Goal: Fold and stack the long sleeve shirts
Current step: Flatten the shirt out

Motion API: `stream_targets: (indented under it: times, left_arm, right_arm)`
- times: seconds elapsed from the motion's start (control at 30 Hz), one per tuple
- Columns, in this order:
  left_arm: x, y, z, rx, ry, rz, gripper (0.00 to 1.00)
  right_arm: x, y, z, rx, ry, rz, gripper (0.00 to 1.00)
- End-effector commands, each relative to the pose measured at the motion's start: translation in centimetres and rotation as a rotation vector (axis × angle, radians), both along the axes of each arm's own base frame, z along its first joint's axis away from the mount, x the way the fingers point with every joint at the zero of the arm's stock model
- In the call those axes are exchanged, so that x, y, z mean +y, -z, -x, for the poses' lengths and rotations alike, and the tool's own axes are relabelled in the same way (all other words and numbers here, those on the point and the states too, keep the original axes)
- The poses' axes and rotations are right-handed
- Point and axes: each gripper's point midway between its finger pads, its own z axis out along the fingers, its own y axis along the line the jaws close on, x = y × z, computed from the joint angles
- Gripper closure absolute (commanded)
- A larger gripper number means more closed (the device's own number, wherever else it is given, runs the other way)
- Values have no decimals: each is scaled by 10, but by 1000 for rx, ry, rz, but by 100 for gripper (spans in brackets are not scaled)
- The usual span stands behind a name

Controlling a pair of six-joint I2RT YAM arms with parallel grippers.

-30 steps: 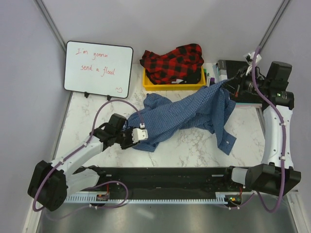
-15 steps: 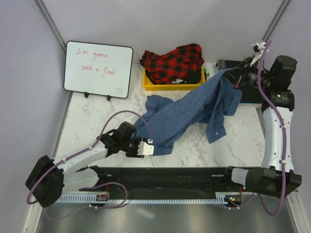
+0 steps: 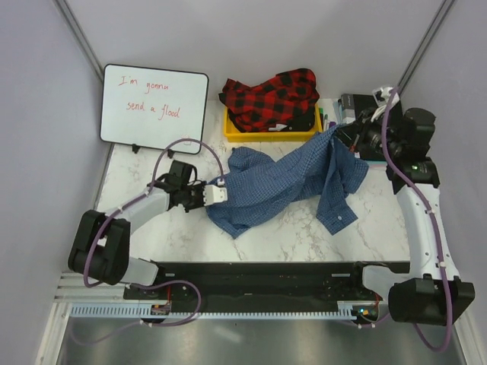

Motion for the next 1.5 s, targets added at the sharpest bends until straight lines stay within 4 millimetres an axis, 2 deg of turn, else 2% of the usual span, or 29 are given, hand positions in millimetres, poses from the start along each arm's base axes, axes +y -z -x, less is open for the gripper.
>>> stream_targets:
  times: [0.0, 0.03, 0.07, 0.1, 0.17, 0.23, 0.33, 0.43, 0.63, 0.73, 0.83, 1.0, 1.13, 1.23, 1.27, 1.3, 1.43, 1.47]
  left_arm:
    - [-24, -53, -21, -60, 142, 153, 68]
    - [-27, -62, -21, -69, 143, 181, 64]
    - [-34, -83, -15, -92, 168, 239, 57]
    - [-38, -90, -7, -85, 185, 265, 54]
    - [-50, -109, 16, -79, 230, 322, 50]
    - [-66, -108, 42, -43, 278, 309, 50]
    - [-80, -92, 78, 12, 345, 271, 55]
    - [-85, -67, 94, 91, 364, 212, 61]
    - [-91, -33, 104, 190, 363, 96, 64]
    - [-93, -22, 103, 189, 353, 60, 64]
    - [-86, -7, 106, 202, 353, 3, 66]
    - [-63, 20, 115, 213, 398, -98, 77]
    - [-48, 32, 118, 215, 403, -164, 87]
    - [-40, 34, 122, 203, 425, -186, 92]
    - [-39, 31, 125, 214, 414, -176, 92]
    - [-48, 16, 125, 208, 398, -93, 92]
    - [-76, -38, 125, 226, 221, 112, 63]
    - [-79, -46, 129, 274, 130, 149, 60]
  right_arm:
    - [-1, 32, -35, 20, 163, 6, 100]
    - [-3, 37, -42, 33, 194, -2, 100]
    - [-7, 42, -47, 40, 231, -2, 100]
    - [-16, 53, -55, 58, 299, 1, 100]
    - [-22, 58, -64, 65, 347, -11, 100]
    - [-26, 64, -69, 76, 376, -17, 100]
    - [-27, 67, -69, 74, 383, -22, 100]
    - [-26, 68, -67, 75, 376, -22, 100]
    - [-27, 68, -66, 75, 375, -16, 100]
    - [-26, 68, -67, 78, 373, -22, 100]
    - [-25, 67, -66, 75, 369, -22, 100]
    - [-27, 64, -68, 72, 378, -23, 100]
    - [-27, 59, -69, 67, 381, -25, 100]
    - [-26, 55, -68, 66, 380, -29, 100]
    - [-26, 53, -67, 68, 378, -35, 100]
    - [-25, 53, -66, 71, 377, -38, 100]
    - [-23, 54, -65, 81, 370, -50, 100]
    - [-23, 54, -64, 81, 370, -50, 100]
